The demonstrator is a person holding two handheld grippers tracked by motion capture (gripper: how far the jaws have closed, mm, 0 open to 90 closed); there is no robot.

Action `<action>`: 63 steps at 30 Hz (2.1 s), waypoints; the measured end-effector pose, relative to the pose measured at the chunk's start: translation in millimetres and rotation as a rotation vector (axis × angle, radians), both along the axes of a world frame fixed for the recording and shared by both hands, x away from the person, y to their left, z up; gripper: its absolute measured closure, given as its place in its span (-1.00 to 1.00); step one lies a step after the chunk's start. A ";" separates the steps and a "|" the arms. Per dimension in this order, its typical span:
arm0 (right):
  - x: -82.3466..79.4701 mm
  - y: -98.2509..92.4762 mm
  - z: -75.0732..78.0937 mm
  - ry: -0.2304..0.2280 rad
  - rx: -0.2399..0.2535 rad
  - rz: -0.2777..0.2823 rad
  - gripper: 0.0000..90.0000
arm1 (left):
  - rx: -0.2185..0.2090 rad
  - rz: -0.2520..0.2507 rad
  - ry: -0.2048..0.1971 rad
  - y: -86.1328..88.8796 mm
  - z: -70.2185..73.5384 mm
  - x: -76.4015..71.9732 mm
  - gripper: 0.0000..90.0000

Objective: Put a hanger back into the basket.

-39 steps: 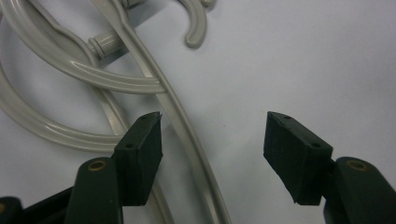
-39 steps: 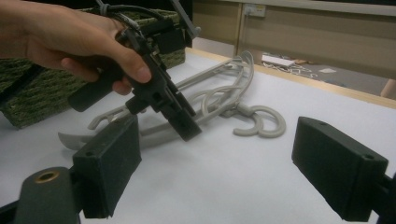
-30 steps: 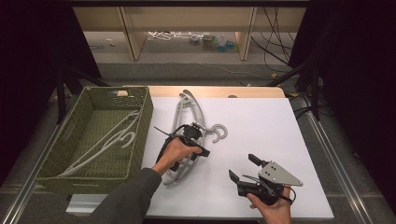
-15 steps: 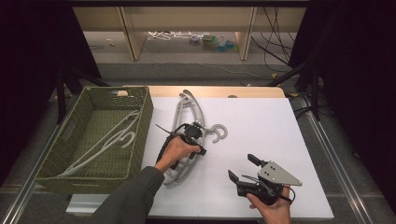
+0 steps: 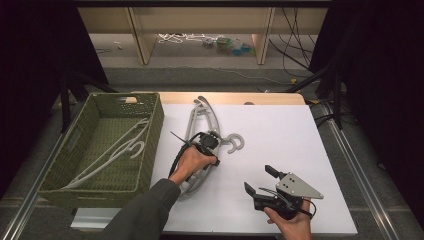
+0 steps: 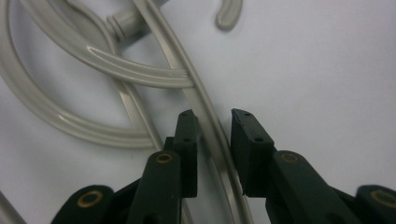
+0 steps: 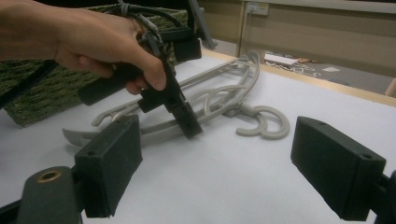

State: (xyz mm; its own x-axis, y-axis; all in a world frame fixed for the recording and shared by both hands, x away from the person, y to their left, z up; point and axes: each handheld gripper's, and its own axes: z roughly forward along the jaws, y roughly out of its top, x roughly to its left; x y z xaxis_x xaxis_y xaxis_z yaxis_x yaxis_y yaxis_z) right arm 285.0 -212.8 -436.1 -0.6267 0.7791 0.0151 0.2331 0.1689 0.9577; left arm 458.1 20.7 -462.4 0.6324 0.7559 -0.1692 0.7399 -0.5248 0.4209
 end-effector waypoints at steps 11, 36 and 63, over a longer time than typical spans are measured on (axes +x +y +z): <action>-1.1 -0.9 1.0 0.006 -0.022 0.002 -0.61 | -0.027 0.003 -0.023 21.0 24.4 -10.3 0.71; -0.2 1.1 -0.5 0.007 -0.023 0.003 -0.61 | -0.097 0.044 -0.087 65.7 63.8 -17.3 0.82; 1.4 2.8 -1.4 0.010 -0.014 0.012 -0.61 | -0.321 0.072 -0.192 116.9 143.6 -24.0 0.82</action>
